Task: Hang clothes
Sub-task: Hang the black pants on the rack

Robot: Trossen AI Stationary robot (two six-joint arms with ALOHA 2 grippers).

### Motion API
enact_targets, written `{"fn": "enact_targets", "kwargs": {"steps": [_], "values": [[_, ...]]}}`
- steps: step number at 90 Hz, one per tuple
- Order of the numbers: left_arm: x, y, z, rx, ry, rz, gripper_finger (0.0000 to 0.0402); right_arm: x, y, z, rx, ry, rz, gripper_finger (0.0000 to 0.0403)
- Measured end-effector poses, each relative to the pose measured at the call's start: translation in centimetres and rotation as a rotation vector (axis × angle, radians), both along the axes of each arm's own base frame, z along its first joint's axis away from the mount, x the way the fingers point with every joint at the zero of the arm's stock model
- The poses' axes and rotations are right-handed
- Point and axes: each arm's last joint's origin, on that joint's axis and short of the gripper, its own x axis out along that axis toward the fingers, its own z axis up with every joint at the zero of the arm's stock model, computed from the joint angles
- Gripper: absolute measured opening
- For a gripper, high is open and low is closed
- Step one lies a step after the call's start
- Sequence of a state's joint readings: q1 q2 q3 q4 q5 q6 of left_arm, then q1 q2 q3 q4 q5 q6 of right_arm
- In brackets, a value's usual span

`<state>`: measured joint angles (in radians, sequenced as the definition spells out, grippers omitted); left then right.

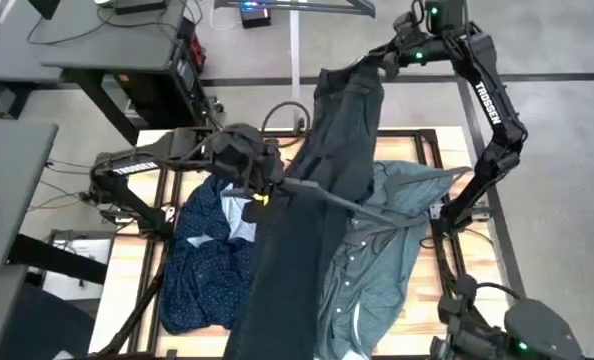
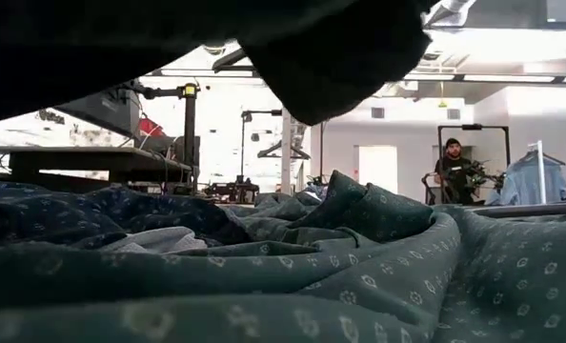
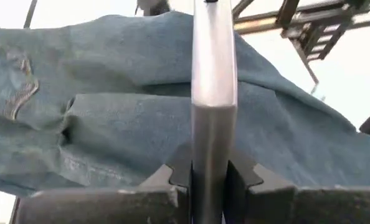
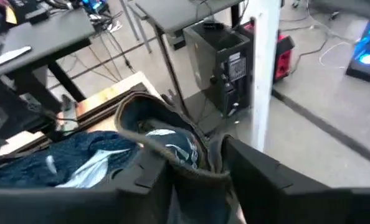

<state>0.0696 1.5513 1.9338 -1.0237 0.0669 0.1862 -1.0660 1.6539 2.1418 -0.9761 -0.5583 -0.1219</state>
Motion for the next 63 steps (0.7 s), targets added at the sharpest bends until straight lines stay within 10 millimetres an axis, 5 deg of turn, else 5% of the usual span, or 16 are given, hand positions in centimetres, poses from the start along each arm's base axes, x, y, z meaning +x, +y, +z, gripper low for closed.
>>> {"fn": "enact_targets", "kwargs": {"steps": [21, 39, 63], "values": [[-2.4, 2.4, 3.6, -0.1, -0.085, 0.066, 0.0024, -1.3, 0.9, 2.7, -0.196, 0.046, -0.101, 0.018], [-5.0, 2.4, 7.6, -0.209, -0.22, 0.075, 0.0023, -2.1, 0.9, 3.4, -0.229, 0.058, -0.173, 0.0178], [-6.7, 3.6, 9.8, -0.065, -0.33, 0.099, 0.0023, -1.5, 2.0, 4.5, -0.293, 0.053, -0.126, 0.0178]]}}
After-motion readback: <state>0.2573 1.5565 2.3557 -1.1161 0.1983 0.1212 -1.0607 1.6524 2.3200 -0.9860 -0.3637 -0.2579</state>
